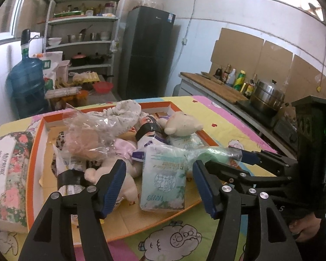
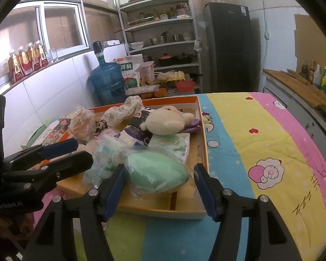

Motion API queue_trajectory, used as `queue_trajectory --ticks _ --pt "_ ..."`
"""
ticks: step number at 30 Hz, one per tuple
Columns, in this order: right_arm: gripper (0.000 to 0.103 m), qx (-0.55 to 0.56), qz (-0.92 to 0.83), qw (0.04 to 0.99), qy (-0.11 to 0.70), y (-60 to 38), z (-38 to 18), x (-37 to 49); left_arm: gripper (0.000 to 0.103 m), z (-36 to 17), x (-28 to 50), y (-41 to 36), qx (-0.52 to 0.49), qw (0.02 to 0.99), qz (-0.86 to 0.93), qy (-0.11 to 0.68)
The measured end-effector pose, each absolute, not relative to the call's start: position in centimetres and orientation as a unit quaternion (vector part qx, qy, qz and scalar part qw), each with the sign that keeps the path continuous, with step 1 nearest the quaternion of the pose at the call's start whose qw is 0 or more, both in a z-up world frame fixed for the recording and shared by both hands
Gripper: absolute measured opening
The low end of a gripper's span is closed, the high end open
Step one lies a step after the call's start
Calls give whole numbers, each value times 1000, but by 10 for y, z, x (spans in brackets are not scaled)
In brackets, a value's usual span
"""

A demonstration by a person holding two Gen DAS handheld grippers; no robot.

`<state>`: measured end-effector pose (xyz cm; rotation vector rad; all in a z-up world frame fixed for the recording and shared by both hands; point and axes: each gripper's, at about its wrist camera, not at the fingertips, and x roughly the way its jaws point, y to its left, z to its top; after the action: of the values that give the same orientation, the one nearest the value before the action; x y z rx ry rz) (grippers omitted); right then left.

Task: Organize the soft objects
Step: 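Open both tools to release the items in the box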

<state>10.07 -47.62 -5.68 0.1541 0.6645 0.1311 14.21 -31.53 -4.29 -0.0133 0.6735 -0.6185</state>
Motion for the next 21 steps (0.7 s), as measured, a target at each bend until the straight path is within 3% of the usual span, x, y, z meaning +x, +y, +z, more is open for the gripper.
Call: queue_trajectory --ticks 21 --pt "63 53 77 950 298 -439 -24 77 65 -24 114 -269 -26 908 -289 301"
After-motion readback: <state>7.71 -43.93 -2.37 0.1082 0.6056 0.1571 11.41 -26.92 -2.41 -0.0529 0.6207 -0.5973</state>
